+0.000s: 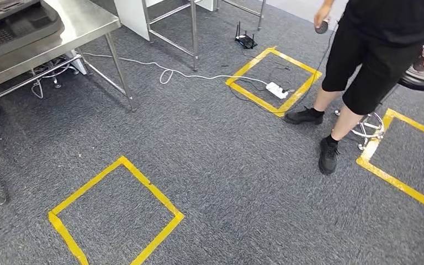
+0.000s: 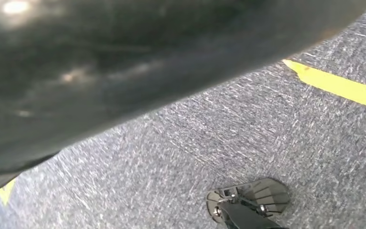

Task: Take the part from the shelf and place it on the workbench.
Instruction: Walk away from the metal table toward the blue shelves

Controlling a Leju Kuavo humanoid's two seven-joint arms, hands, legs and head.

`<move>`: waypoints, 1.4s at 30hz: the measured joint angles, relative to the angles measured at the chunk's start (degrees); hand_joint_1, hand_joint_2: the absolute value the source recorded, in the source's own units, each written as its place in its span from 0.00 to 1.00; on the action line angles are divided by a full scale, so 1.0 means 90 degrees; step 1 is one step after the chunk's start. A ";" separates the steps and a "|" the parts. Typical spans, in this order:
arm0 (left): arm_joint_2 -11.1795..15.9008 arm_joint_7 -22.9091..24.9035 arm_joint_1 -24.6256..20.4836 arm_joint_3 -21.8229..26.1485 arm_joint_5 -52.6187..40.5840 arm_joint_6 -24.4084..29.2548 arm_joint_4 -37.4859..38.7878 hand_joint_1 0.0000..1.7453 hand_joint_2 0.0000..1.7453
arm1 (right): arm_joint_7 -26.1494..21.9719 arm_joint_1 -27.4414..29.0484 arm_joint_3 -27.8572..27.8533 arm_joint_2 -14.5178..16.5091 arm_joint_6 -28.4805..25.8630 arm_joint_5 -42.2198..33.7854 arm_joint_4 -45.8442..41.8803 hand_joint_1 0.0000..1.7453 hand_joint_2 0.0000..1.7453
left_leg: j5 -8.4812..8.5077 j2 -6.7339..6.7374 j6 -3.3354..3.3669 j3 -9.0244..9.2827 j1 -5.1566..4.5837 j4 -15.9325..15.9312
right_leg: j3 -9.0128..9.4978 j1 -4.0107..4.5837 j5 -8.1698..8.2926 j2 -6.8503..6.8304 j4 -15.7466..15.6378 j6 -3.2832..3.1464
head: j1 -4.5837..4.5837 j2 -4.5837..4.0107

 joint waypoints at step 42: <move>-0.0027 0.0039 0.0025 0.0010 -0.0001 0.0125 0.0002 0.00 0.00 | 0.0076 0.0056 0.0000 0.0047 0.0043 0.0063 0.0007 0.00 0.00 | -0.0181 -0.0837 -0.0197 -0.0380 0.0126 0.0804 | 0.0183 -0.0140 0.0090 0.0977 -0.0093 -0.0222 | -0.0112 0.0000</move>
